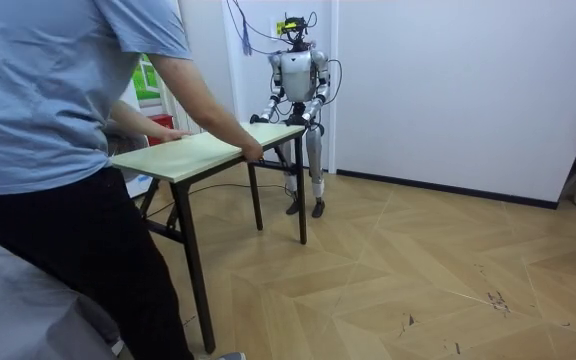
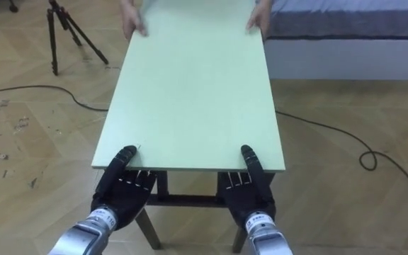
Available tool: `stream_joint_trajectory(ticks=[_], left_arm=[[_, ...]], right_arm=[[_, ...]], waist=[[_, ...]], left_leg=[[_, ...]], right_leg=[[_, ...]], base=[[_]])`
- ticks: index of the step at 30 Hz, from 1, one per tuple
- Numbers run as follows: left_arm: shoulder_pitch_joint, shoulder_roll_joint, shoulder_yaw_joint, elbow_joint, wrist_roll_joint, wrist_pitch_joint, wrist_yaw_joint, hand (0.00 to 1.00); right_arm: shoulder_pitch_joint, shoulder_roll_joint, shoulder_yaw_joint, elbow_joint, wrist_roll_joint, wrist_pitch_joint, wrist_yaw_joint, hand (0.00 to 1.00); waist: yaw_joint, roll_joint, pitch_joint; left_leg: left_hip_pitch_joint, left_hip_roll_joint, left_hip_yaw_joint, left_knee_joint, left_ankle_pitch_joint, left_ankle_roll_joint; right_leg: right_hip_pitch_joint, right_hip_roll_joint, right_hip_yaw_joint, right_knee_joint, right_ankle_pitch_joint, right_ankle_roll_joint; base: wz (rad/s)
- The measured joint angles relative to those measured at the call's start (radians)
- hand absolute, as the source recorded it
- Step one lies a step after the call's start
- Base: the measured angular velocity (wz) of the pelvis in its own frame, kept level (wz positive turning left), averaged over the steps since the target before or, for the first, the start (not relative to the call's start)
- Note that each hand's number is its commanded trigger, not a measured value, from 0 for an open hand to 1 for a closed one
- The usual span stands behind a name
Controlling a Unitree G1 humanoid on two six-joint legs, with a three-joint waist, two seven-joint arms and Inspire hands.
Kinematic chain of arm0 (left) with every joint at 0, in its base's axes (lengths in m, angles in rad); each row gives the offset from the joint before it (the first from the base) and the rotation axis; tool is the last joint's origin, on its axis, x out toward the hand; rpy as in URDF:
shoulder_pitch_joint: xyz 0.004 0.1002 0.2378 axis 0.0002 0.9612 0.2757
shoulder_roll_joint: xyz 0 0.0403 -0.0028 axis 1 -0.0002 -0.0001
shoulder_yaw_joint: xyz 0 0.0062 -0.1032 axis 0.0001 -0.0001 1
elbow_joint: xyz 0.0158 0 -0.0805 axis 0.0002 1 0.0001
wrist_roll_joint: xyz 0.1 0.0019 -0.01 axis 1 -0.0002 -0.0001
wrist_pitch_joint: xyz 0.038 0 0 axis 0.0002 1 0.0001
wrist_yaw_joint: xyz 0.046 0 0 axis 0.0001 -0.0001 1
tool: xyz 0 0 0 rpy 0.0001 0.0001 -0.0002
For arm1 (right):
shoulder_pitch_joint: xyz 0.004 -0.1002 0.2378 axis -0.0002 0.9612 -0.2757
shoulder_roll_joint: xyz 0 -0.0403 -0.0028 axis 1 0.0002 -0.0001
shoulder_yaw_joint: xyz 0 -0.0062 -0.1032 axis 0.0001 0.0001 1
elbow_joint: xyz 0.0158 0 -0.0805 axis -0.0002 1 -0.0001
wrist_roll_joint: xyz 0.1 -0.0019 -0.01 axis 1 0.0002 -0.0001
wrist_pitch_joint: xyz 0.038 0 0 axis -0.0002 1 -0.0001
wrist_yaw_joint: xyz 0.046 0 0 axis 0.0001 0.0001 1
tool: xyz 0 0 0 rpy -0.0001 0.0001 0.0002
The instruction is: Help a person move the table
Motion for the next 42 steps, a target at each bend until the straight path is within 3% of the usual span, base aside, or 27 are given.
stream_joint_trajectory(ticks=[4,17,21,33,42], left_arm=[[0.004,-0.008,-0.006,0.001,0.032,-0.019,-0.001,1.00],[0.007,-0.012,-0.002,-0.001,0.081,-0.020,-0.080,1.00],[0.032,-0.014,0.000,-0.016,0.116,-0.020,-0.111,1.00],[0.094,-0.013,0.004,-0.062,0.167,-0.019,-0.167,1.00],[0.198,-0.015,-0.019,-0.167,0.206,-0.019,-0.191,1.00]], right_arm=[[0.000,-0.003,0.000,-0.001,-0.001,0.004,0.000,1.00],[0.014,-0.015,0.000,-0.039,-0.011,0.003,0.036,1.00],[0.047,-0.014,0.000,-0.066,-0.015,0.004,0.053,1.00],[0.110,-0.016,0.001,-0.130,-0.041,0.015,0.095,1.00],[0.200,-0.026,0.004,-0.204,-0.051,0.011,0.147,1.00]], waist=[[-0.001,0.001,-0.0003],[-0.002,0.016,-0.0088],[0.001,0.022,-0.0196],[0.010,0.009,-0.0178],[0.034,0.004,-0.0147]], left_leg=[[-0.001,0.001,0.001,0.000,0.000,0.000],[-0.002,0.001,-0.001,0.004,0.000,0.000],[-0.011,-0.002,0.001,0.008,0.001,0.000],[-0.005,0.000,0.007,-0.002,0.001,0.000],[-0.004,0.000,0.012,-0.004,0.001,0.000]], right_leg=[[0.000,0.001,0.000,-0.002,0.000,0.000],[0.001,0.000,-0.007,0.004,0.000,0.000],[-0.009,-0.001,-0.004,0.006,0.000,0.000],[-0.014,0.001,0.002,0.004,0.000,0.000],[-0.016,0.002,-0.003,0.000,0.000,0.000]], base=[[0.00],[0.00],[-0.02],[-0.03],[-0.06]])
